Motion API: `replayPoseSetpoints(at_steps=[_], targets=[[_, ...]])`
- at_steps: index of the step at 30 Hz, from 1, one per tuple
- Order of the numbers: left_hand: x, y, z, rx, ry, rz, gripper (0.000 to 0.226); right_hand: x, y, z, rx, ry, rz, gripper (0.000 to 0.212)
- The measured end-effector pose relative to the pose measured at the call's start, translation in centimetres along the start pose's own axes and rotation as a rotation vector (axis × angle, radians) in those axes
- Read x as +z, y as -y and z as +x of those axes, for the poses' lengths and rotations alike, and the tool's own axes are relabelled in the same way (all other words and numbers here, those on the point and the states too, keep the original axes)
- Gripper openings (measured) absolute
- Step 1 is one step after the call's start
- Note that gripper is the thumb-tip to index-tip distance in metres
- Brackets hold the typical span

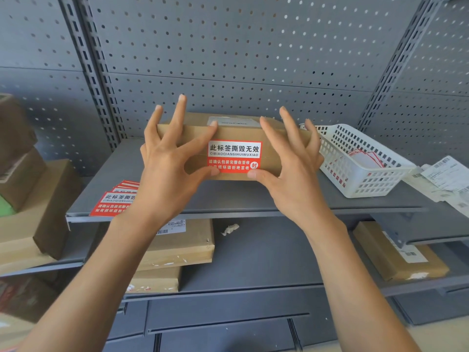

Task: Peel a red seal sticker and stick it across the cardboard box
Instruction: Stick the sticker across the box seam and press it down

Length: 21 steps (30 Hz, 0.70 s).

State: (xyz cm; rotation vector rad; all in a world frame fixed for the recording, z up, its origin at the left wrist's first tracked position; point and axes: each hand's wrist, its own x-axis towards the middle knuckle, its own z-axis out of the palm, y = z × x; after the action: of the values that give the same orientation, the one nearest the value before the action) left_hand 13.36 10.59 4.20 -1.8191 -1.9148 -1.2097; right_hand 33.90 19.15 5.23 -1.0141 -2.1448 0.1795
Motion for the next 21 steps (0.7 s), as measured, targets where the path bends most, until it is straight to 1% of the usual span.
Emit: replayPoseSetpoints(at_steps=[7, 11, 18, 21], targets=[[-0.5, 0.9, -0.2, 0.021, 0.043, -0.029, 0.078, -0.3, -0.5, -0.3, -0.015, 0.044, 0.026, 0.089], [-0.6, 1.5, -0.8, 0.059, 0.095, 0.003, 0.079, 0.0, -0.9, -0.7, -0.014, 0.066, 0.059, 0.088], [-0.1, 2.3, -2.9, 0.051, 0.108, -0.045, 0.062, 1.0, -1.7, -2.4, -0.057, 0.12, 0.086, 0.094], [0.3, 2.6, -3.8, 0.04, 0.106, -0.072, 0.059, 1.6, -1.9, -3.2, -0.072, 0.139, 0.082, 0.096]])
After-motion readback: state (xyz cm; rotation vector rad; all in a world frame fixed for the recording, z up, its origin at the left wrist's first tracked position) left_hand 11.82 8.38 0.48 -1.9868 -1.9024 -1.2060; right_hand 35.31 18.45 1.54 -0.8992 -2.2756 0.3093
